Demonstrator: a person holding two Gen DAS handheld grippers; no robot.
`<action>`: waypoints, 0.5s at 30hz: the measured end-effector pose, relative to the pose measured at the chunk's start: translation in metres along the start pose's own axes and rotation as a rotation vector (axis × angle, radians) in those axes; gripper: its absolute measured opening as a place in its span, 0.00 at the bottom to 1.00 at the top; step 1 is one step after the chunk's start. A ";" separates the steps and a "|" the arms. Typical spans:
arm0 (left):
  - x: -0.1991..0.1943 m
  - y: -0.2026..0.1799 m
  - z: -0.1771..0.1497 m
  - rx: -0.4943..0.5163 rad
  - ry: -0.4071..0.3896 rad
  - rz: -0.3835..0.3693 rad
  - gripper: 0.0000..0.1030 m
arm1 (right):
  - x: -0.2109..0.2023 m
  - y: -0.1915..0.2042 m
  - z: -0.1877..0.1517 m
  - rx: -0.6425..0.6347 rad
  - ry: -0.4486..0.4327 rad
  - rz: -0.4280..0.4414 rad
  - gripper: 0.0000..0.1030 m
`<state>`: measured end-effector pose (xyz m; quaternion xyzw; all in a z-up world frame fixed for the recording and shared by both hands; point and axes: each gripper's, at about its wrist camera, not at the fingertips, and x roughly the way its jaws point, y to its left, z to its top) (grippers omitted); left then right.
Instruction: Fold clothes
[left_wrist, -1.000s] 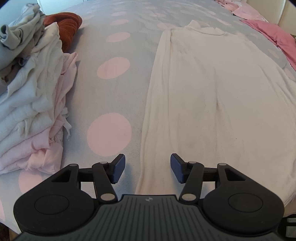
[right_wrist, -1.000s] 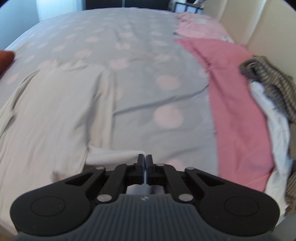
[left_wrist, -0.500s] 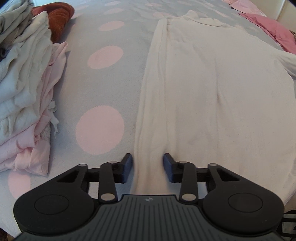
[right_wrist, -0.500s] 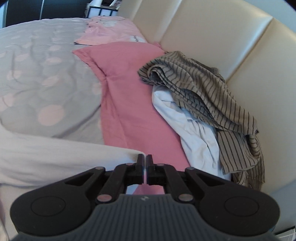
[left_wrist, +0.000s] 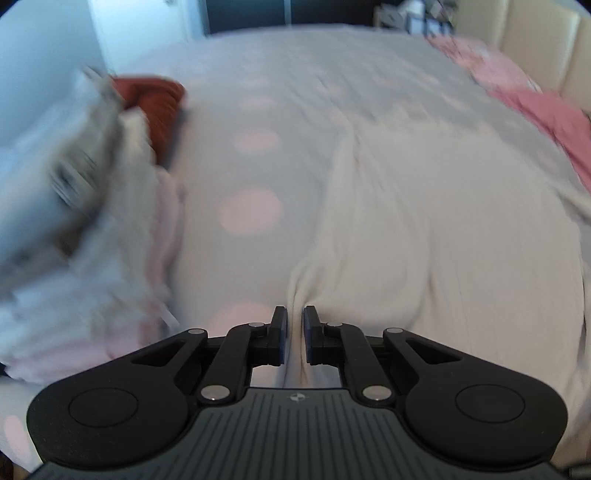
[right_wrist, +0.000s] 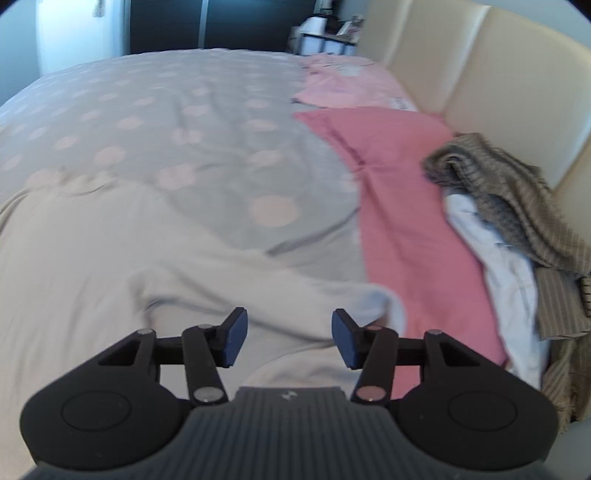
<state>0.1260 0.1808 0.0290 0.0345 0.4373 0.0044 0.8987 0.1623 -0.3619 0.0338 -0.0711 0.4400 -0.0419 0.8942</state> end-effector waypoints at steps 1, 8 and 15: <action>-0.006 0.005 0.014 -0.014 -0.040 0.031 0.07 | 0.001 0.008 -0.004 -0.024 0.018 0.014 0.53; -0.010 0.014 0.095 0.044 -0.200 0.315 0.07 | 0.018 0.037 -0.035 -0.155 0.120 0.099 0.53; 0.009 0.012 0.093 0.081 -0.225 0.353 0.41 | 0.018 0.039 -0.055 -0.230 0.133 0.235 0.53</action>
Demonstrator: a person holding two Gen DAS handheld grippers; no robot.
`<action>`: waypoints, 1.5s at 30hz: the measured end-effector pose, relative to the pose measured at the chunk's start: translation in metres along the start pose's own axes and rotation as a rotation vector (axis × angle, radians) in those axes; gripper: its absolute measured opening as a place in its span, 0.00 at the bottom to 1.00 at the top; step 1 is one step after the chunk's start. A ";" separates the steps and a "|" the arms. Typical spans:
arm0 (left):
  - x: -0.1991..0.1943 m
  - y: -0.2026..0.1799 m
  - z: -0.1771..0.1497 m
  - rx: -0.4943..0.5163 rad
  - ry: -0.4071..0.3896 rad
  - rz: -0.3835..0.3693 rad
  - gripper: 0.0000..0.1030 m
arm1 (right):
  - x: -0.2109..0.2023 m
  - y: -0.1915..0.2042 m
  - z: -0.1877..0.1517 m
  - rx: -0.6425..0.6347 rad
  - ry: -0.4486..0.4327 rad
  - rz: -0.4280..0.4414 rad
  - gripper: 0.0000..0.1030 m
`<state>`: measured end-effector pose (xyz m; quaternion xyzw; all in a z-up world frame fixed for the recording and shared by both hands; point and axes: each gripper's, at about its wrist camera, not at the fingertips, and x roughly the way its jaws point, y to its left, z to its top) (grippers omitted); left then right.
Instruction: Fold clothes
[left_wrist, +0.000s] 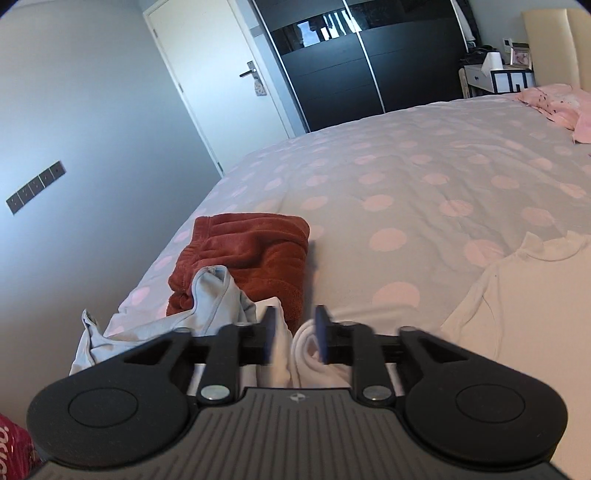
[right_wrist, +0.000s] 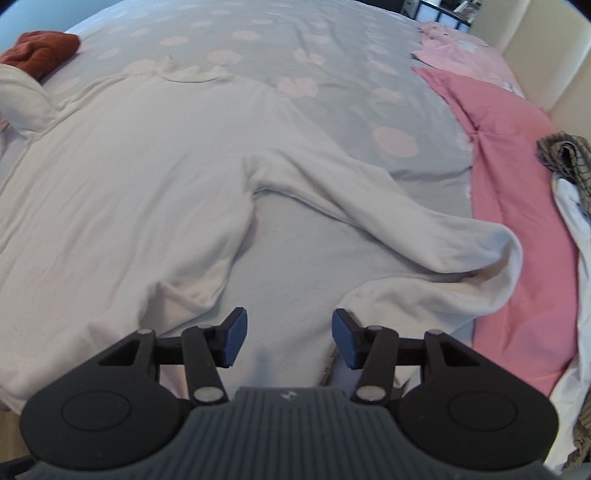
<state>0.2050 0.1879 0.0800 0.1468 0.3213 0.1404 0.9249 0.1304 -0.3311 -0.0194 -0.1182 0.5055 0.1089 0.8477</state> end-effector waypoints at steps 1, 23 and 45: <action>-0.004 -0.001 -0.004 0.002 -0.006 -0.014 0.43 | -0.001 0.001 -0.002 -0.015 -0.002 0.029 0.53; -0.071 -0.039 -0.201 0.080 0.525 -0.680 0.45 | 0.012 0.056 -0.059 -0.089 0.173 0.256 0.16; -0.130 -0.004 -0.160 0.036 0.435 -0.828 0.02 | -0.104 0.048 -0.079 0.002 0.235 0.216 0.14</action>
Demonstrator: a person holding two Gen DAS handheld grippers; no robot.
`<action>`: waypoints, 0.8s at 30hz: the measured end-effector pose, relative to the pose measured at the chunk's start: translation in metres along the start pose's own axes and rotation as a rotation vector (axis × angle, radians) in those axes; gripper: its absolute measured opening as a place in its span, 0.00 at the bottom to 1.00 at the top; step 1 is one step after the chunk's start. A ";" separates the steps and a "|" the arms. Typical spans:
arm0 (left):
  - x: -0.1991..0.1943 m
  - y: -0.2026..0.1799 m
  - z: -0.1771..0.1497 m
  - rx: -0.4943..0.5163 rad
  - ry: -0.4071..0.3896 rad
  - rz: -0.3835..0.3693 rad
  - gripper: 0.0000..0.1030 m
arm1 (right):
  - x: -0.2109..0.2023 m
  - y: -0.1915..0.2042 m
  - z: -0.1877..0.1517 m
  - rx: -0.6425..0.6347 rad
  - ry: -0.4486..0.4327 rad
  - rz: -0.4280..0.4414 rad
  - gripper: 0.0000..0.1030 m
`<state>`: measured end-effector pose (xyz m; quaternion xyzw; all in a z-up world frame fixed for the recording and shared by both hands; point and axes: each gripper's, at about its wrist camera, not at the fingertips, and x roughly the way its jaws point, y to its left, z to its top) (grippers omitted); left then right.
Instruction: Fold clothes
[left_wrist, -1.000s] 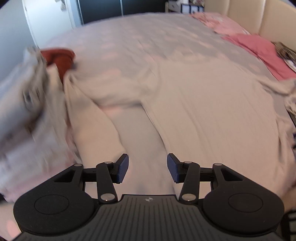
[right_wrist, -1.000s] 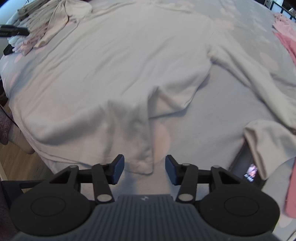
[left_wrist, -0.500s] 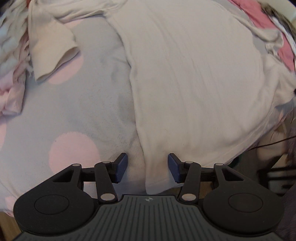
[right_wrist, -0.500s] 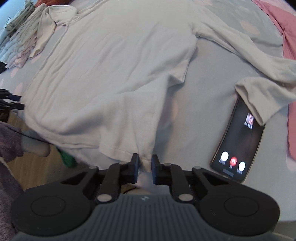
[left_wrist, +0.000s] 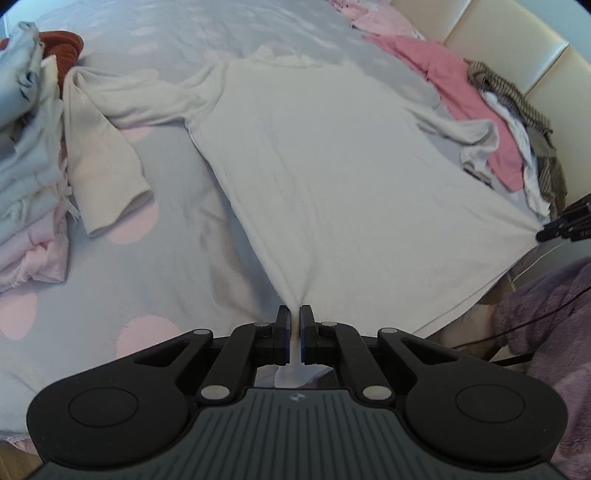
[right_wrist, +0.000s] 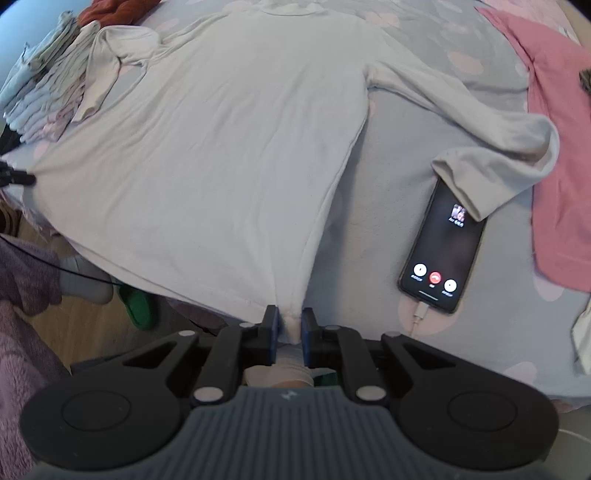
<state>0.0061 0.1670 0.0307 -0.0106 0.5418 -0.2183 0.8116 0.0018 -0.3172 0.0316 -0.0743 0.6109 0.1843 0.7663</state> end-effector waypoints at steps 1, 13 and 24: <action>-0.002 -0.003 -0.001 0.008 0.007 0.005 0.02 | 0.000 0.001 -0.002 0.000 0.012 -0.001 0.14; 0.064 0.007 -0.019 0.064 0.196 0.101 0.02 | 0.068 0.008 -0.010 -0.025 0.139 -0.044 0.13; 0.057 -0.025 -0.032 0.270 0.152 0.155 0.24 | 0.073 0.051 -0.019 -0.297 0.066 -0.173 0.25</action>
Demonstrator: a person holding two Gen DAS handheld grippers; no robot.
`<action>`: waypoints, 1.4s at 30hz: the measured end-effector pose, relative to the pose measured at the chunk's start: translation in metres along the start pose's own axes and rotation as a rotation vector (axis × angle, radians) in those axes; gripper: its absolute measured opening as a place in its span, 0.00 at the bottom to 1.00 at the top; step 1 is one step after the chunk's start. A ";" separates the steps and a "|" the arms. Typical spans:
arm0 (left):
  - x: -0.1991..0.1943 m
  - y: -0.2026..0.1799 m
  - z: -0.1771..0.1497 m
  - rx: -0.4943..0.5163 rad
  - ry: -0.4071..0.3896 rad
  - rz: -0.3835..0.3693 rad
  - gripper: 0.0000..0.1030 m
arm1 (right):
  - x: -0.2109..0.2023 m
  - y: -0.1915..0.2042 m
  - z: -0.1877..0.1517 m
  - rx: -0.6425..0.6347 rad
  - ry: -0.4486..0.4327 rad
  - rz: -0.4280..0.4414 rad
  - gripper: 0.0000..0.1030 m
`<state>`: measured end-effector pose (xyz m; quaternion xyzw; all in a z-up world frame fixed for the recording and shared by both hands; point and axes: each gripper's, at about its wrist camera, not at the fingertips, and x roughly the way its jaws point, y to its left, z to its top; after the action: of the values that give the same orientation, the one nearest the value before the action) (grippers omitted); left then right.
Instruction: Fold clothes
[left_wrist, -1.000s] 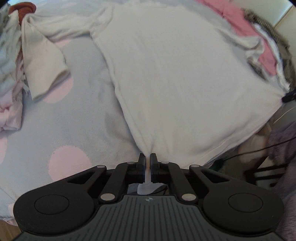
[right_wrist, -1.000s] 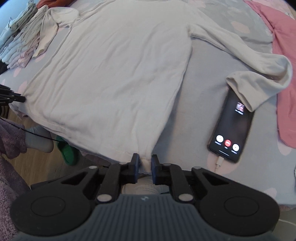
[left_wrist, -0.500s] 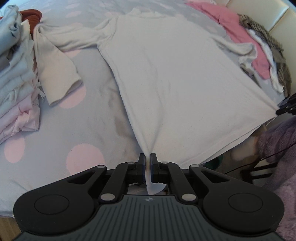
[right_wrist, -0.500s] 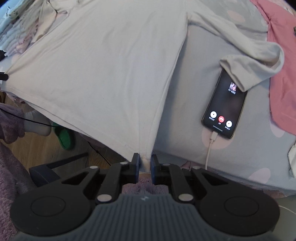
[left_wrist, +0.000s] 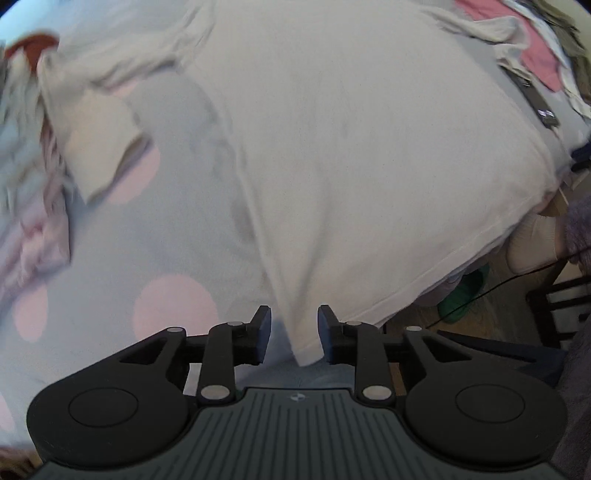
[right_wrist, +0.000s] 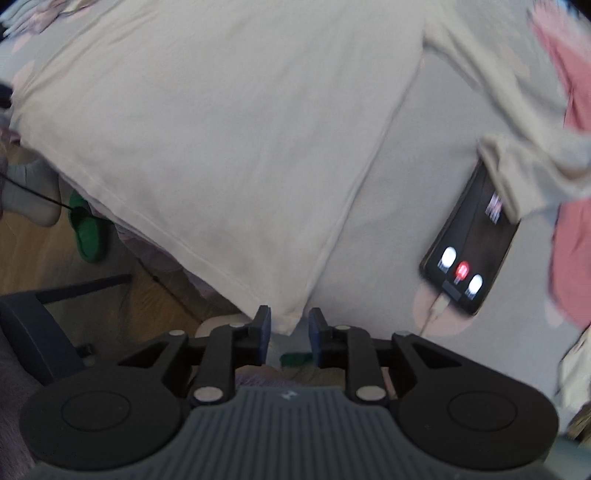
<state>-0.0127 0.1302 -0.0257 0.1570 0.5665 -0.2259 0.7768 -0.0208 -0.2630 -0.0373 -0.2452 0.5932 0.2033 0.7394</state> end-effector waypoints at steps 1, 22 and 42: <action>-0.003 -0.012 0.002 0.058 -0.029 -0.003 0.24 | -0.007 0.010 0.002 -0.055 -0.040 -0.014 0.25; 0.080 -0.197 -0.029 0.871 -0.276 0.157 0.27 | 0.037 0.168 0.008 -0.636 -0.422 -0.059 0.35; 0.043 -0.176 -0.008 0.736 -0.282 0.017 0.00 | 0.005 0.150 0.006 -0.532 -0.453 0.077 0.04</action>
<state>-0.1017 -0.0228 -0.0667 0.3972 0.3338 -0.4270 0.7406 -0.1042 -0.1396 -0.0597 -0.3555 0.3494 0.4278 0.7540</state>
